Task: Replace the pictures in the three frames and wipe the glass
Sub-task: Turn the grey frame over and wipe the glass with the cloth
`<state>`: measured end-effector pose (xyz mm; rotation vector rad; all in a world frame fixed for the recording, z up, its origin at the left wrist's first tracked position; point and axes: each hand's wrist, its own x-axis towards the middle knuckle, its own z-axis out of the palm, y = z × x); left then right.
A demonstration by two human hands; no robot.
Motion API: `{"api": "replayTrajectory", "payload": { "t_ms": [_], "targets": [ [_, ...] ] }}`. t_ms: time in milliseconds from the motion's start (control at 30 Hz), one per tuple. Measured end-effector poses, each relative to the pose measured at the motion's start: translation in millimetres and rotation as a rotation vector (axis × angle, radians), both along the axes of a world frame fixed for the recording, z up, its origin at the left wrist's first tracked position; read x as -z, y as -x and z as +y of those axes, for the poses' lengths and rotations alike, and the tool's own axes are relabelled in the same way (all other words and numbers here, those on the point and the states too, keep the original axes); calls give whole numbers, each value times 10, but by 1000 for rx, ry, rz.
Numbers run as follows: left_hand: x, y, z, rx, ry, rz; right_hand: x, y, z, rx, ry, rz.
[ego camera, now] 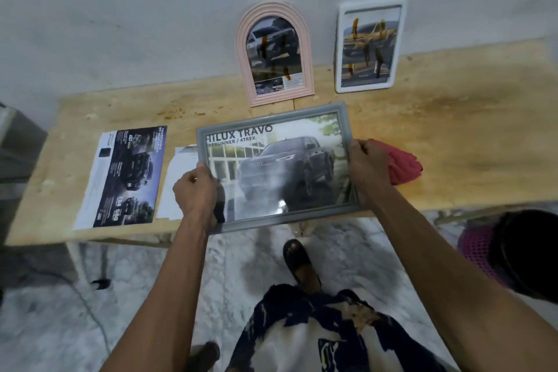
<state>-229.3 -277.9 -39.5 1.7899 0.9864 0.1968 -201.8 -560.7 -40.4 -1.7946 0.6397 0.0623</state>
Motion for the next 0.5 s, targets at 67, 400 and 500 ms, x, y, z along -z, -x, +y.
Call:
{"api": "replayTrajectory", "payload": {
  "t_ms": [67, 400, 500],
  "targets": [
    [-60, 130, 5, -7, 16, -22, -1, 138, 6, 17, -70, 27],
    [-312, 568, 412, -48, 144, -78, -250, 578, 300, -41, -118, -112],
    [-397, 531, 643, -48, 169, -103, -342, 450, 457, -111, -145, -93]
  ]
}}
